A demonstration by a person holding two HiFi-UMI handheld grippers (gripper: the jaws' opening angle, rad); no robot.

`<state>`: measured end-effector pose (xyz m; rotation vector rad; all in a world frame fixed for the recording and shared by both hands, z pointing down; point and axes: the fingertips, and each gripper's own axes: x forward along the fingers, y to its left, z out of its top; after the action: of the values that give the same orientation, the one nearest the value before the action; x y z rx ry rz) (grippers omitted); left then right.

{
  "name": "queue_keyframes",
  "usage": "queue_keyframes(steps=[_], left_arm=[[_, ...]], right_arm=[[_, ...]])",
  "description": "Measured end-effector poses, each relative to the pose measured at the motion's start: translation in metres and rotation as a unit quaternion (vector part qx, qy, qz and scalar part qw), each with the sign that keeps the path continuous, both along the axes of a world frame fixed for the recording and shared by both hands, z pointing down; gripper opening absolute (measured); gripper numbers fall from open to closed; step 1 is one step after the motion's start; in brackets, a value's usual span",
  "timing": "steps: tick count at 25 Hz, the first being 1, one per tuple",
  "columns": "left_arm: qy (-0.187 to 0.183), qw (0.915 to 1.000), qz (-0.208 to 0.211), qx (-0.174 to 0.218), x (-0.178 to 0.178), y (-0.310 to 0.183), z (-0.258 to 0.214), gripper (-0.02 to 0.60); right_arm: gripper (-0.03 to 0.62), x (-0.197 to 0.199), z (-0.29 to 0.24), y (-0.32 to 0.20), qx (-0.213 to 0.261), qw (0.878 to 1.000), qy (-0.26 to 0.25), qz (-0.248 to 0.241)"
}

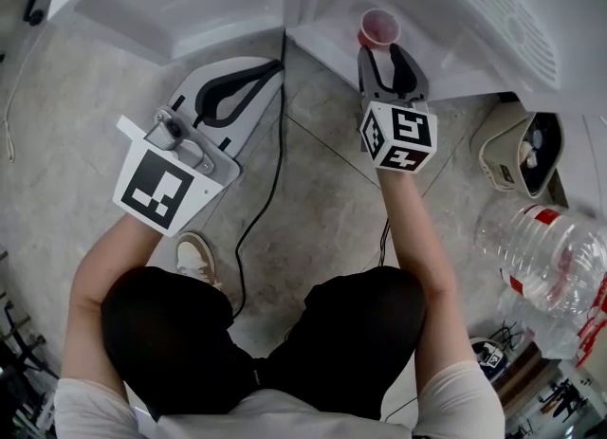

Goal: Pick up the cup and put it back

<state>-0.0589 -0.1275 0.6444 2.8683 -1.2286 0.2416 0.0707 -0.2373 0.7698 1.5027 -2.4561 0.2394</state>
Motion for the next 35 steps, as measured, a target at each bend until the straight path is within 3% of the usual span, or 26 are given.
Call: queue_keyframes(steps=[8, 13, 20, 31, 35], left_arm=[[-0.004, 0.9999, -0.009, -0.003, -0.013, 0.001, -0.002, 0.023], [-0.005, 0.9999, -0.012, -0.007, -0.021, 0.003, -0.002, 0.023], [-0.002, 0.9998, -0.014, -0.011, -0.028, 0.004, -0.003, 0.023], [0.014, 0.9997, -0.017, -0.008, -0.035, 0.004, -0.007, 0.023], [0.021, 0.9991, -0.035, -0.012, -0.051, 0.001, -0.010, 0.023]], right_arm=[[0.346, 0.000, 0.005, -0.027, -0.005, 0.999, -0.016, 0.040], [0.386, 0.002, 0.020, -0.039, -0.015, 0.998, -0.002, 0.053], [0.396, 0.008, 0.042, -0.051, -0.043, 0.996, -0.002, 0.075], [0.394, -0.004, 0.061, -0.070, -0.071, 0.995, 0.037, 0.059], [0.390, -0.003, 0.059, -0.081, -0.079, 0.994, 0.035, 0.064]])
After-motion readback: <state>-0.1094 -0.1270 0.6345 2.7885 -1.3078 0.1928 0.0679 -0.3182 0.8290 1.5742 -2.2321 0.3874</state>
